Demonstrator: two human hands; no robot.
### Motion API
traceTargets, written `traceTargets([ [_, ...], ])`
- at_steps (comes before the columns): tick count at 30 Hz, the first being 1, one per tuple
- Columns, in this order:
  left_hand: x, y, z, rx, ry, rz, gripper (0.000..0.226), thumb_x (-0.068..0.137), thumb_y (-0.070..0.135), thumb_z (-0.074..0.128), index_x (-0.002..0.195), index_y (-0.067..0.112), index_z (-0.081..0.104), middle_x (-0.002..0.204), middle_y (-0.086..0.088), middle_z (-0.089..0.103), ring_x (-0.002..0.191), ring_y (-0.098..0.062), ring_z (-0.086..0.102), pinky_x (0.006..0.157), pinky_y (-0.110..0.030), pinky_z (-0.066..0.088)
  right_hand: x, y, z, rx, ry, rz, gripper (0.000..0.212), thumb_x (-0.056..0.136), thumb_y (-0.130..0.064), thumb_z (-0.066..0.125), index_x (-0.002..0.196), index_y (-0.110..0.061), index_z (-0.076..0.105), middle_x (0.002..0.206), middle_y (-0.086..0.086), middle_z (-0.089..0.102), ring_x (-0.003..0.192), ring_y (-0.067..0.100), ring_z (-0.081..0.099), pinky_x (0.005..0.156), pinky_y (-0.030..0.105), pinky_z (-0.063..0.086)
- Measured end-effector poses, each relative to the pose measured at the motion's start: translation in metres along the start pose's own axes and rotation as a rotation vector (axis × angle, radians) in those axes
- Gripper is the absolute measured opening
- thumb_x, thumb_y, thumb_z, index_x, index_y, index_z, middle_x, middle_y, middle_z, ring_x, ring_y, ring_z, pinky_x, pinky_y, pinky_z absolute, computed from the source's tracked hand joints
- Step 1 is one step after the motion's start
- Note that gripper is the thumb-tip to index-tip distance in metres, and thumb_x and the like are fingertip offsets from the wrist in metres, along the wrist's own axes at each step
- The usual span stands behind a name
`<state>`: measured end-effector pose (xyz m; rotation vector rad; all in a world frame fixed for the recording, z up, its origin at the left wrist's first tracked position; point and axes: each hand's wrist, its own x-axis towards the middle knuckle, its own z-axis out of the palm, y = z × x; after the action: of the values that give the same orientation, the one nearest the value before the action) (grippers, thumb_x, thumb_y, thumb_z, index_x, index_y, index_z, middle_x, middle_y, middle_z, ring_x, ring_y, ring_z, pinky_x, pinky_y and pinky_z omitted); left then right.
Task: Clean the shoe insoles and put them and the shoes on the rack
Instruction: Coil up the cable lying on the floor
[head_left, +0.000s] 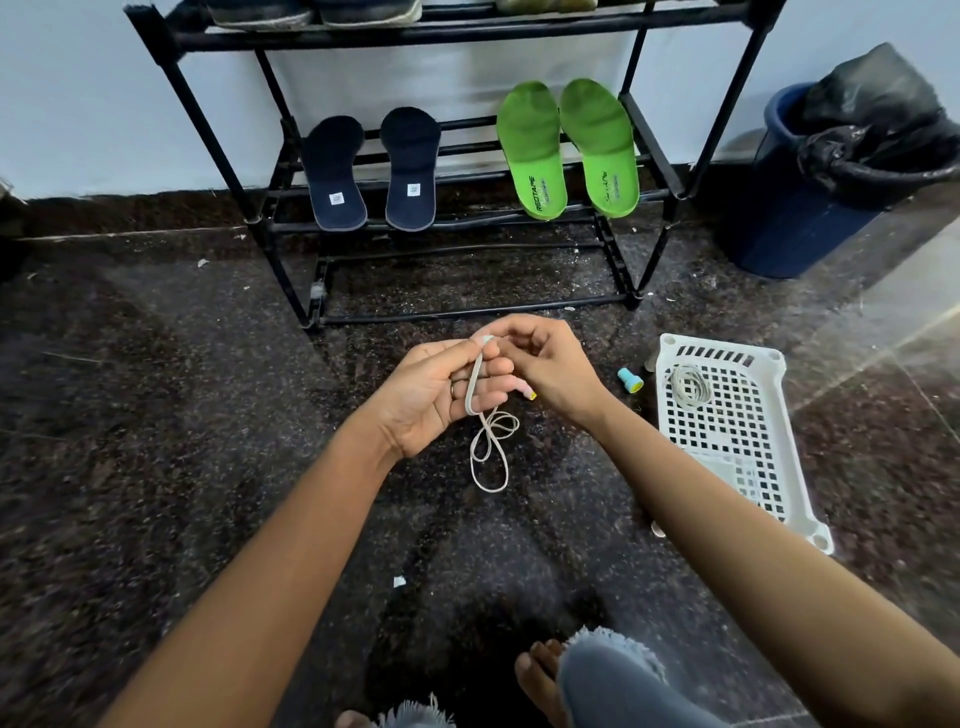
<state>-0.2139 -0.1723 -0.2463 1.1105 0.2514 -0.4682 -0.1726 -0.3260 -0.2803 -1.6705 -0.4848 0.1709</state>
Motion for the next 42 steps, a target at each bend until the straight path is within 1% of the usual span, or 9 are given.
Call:
traceTargets([
  [5,0.002,-0.004,0.0,0.017,-0.031,0.003,0.023,0.102,0.016,0.043,0.091,0.004,0.06,0.07,-0.006,0.072,0.057,-0.009,0.07,0.049,-0.017,0.055,-0.001,0.009,0.007,-0.101,0.075,0.016,0.013,0.088,-0.007,0.059,0.092,-0.013,0.071,0.089,0.001,0.072,0.087,0.015,0.067,0.084,0.031,0.052],
  [8,0.004,-0.004,-0.002,-0.029,-0.035,0.037,0.024,0.102,0.017,0.042,0.091,0.004,0.06,0.083,-0.011,0.075,0.07,-0.017,0.074,0.058,-0.025,0.06,-0.015,0.021,0.012,-0.115,0.059,0.107,0.021,0.078,-0.007,0.057,0.087,-0.021,0.071,0.086,-0.004,0.071,0.085,0.012,0.066,0.083,0.031,0.052],
  [13,0.015,-0.008,-0.008,-0.024,0.018,0.1,0.024,0.101,0.015,0.045,0.095,0.003,0.064,0.104,-0.011,0.074,0.097,-0.03,0.071,0.076,-0.043,0.061,-0.042,0.027,0.024,0.161,-0.018,0.328,0.015,0.09,0.007,0.053,0.1,0.011,0.063,0.079,0.007,0.07,0.07,0.012,0.066,0.068,0.02,0.054],
  [18,0.028,-0.009,-0.015,0.057,0.09,0.163,0.021,0.101,0.013,0.046,0.101,0.004,0.066,0.11,-0.007,0.07,0.107,-0.031,0.067,0.083,-0.045,0.059,-0.055,0.012,0.018,0.223,-0.075,0.367,0.018,0.094,-0.002,0.05,0.091,0.002,0.067,0.079,0.012,0.07,0.066,0.018,0.064,0.067,0.026,0.052],
  [21,0.029,-0.009,-0.017,0.185,0.045,0.147,0.019,0.099,0.014,0.05,0.101,0.007,0.068,0.106,-0.007,0.072,0.104,-0.027,0.069,0.08,-0.039,0.06,-0.051,-0.013,0.014,0.256,-0.05,0.364,0.021,0.094,0.0,0.047,0.088,0.003,0.067,0.075,0.014,0.069,0.06,0.018,0.062,0.059,0.022,0.049],
  [25,0.028,-0.012,-0.012,0.284,-0.046,0.126,0.017,0.098,0.014,0.052,0.103,0.006,0.067,0.074,-0.004,0.068,0.07,-0.012,0.066,0.081,-0.036,0.059,-0.029,-0.047,0.001,0.322,0.034,0.321,0.026,0.09,0.002,0.046,0.079,-0.002,0.069,0.07,0.012,0.07,0.056,0.018,0.061,0.057,0.022,0.05],
  [29,0.026,-0.011,-0.011,0.278,-0.101,0.076,0.018,0.096,0.008,0.055,0.109,0.003,0.066,0.1,-0.01,0.074,0.095,-0.023,0.071,0.084,-0.041,0.059,-0.006,-0.072,-0.011,0.356,0.087,0.362,0.025,0.09,-0.004,0.047,0.077,-0.005,0.068,0.069,0.011,0.069,0.054,0.016,0.061,0.057,0.025,0.051],
  [33,0.02,-0.009,-0.01,0.239,-0.152,0.06,0.02,0.096,0.012,0.053,0.104,0.001,0.067,0.107,-0.019,0.072,0.105,-0.03,0.069,0.087,-0.042,0.058,0.016,-0.09,-0.015,0.39,0.1,0.366,0.023,0.091,-0.008,0.046,0.077,-0.007,0.065,0.07,0.007,0.07,0.053,0.011,0.06,0.058,0.02,0.05],
  [42,0.008,-0.001,-0.006,0.164,-0.223,0.116,0.023,0.087,0.021,0.056,0.084,0.01,0.076,0.104,-0.02,0.072,0.103,-0.036,0.068,0.086,-0.048,0.057,0.052,-0.088,-0.023,0.637,0.18,0.543,0.021,0.093,-0.014,0.043,0.077,-0.012,0.056,0.057,-0.005,0.059,0.031,0.002,0.023,0.047,0.016,0.035],
])
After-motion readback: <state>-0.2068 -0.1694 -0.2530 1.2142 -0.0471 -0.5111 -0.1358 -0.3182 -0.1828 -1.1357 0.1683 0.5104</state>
